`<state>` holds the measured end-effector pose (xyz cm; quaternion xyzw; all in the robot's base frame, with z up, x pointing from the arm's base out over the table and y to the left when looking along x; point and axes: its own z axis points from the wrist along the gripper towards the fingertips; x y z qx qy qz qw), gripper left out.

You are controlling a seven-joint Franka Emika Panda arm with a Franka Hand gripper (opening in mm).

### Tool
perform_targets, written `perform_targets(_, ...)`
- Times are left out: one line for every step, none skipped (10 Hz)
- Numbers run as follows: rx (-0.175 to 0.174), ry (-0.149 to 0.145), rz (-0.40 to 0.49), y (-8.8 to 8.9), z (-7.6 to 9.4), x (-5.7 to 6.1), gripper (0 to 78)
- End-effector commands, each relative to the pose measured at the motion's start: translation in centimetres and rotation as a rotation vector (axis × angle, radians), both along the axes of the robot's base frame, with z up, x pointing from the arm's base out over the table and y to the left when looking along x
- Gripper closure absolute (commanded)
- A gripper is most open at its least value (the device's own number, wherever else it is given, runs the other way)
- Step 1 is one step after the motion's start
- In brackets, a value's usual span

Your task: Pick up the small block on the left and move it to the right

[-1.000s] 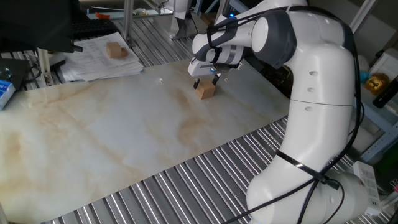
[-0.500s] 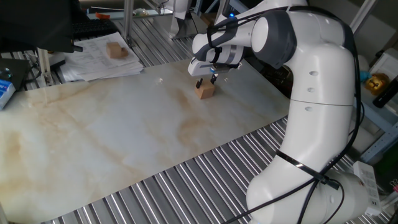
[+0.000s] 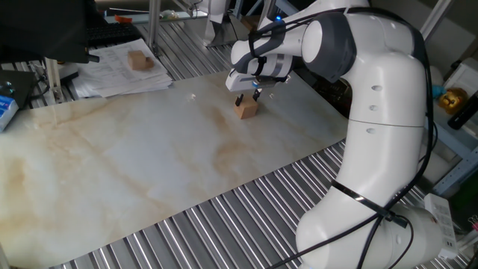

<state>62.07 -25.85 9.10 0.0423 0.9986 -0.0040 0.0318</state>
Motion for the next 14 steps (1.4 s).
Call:
perform_targets(-0.004,0.001,-0.006,-0.3,1.9,0.2,76.4)
perform_targets(-0.003,0.001,-0.006,-0.3,1.9,0.2,76.4)
perform_targets(-0.003,0.001,-0.005,-0.3,1.9,0.3,76.4)
perform_targets(-0.003,0.001,-0.004,-0.3,2.0,0.3,76.4)
perform_targets(-0.002,0.001,-0.002,-0.3,2.0,0.3,76.4)
perform_targets(-0.002,0.001,-0.002,-0.2,2.0,0.3,76.4)
perform_targets(-0.002,0.001,-0.002,-0.2,2.0,0.2,76.4)
perform_targets(-0.001,0.001,-0.002,0.0,2.1,0.2,76.4)
perform_targets(-0.001,0.000,-0.004,0.2,2.2,0.1,76.4)
perform_targets(0.000,0.001,-0.006,0.4,2.3,-0.1,76.4)
perform_targets(-0.001,0.004,-0.017,1.2,3.0,-0.5,76.4)
perform_targets(-0.001,0.004,-0.017,1.2,3.1,-0.5,76.4)
perform_targets(-0.003,0.011,-0.024,1.9,4.2,-0.3,76.4)
perform_targets(-0.003,0.013,-0.020,1.9,4.6,-0.1,76.4)
